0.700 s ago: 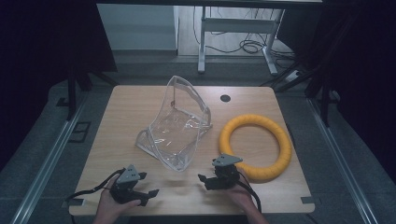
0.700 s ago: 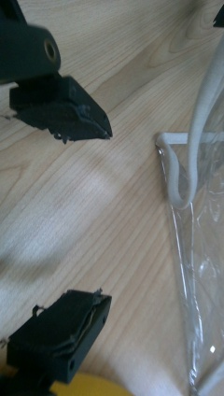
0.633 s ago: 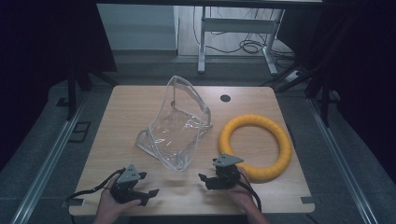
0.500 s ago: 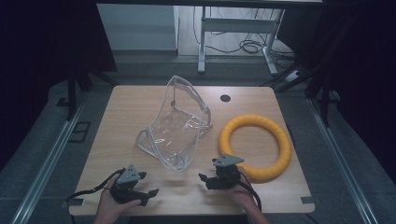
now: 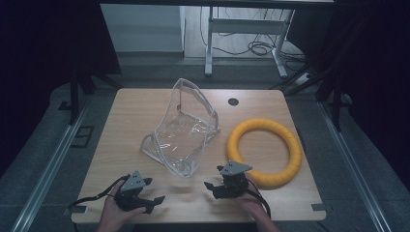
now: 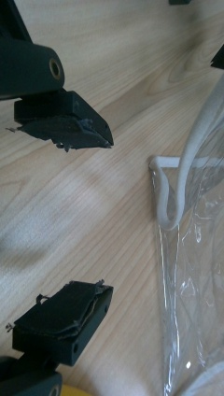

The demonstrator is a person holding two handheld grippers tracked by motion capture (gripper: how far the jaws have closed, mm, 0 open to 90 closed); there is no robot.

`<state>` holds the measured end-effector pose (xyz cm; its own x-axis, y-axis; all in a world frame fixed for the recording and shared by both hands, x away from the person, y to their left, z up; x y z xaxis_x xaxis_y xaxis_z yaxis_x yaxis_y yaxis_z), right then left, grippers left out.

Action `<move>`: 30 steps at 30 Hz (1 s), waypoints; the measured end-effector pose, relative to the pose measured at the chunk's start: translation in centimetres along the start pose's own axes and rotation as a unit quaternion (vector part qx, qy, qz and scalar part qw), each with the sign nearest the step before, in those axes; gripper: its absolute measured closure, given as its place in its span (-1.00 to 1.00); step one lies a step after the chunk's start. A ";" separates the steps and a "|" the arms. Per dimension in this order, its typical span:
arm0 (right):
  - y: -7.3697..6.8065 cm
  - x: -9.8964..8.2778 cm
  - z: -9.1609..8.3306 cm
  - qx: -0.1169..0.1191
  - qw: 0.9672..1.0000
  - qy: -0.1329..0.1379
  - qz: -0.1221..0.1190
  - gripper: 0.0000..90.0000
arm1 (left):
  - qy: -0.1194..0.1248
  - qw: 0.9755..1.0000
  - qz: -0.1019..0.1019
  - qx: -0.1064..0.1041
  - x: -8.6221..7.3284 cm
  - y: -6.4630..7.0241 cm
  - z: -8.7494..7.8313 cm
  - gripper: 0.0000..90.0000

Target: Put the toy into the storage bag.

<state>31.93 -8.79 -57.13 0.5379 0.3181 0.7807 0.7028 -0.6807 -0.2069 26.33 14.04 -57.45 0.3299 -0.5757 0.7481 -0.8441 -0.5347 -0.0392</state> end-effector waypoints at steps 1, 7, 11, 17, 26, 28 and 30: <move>0.0 0.0 0.0 0.004 1.000 -0.001 0.005 -0.45 | 0.000 1.000 0.001 0.000 0.0 0.0 -0.1 -0.61; 0.3 0.2 -0.9 0.000 1.000 0.006 0.009 -0.41 | 0.009 1.000 -0.002 0.002 0.2 0.0 -0.3 -0.62; 0.6 0.6 -1.7 0.000 1.000 0.010 0.006 -0.39 | 0.013 1.000 -0.004 0.004 0.3 -0.2 -0.3 -0.62; 1.2 1.7 -3.4 0.004 1.000 0.016 0.003 -0.39 | 0.021 1.000 -0.010 0.012 0.7 -0.6 -0.6 -0.61; 2.5 3.4 -5.9 -0.003 1.000 -0.004 -0.008 -0.38 | 0.024 1.000 -0.015 0.010 0.8 -0.7 -0.7 -0.60; 3.1 3.8 -6.5 -0.005 1.000 -0.013 -0.008 -0.38 | 0.021 1.000 -0.014 0.010 0.7 -0.6 -0.6 -0.60; 3.3 3.9 -6.6 -0.005 1.000 -0.015 -0.009 -0.38 | 0.019 1.000 -0.013 0.010 0.7 -0.6 -0.6 -0.59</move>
<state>33.31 -14.16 -50.87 0.5398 0.3501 0.7656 0.7074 -0.6816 -0.1871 26.82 14.34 -56.56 0.3351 -0.5382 0.7733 -0.8264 -0.5622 -0.0331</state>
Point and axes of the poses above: each handheld gripper's, and its own axes: z roughly forward along the jaws, x roughly out of its top, y roughly to its right, the point moved 9 cm from there along z, roughly forward along the jaws, and after that the axes turned 12 degrees about z, right-handed, at the moved point
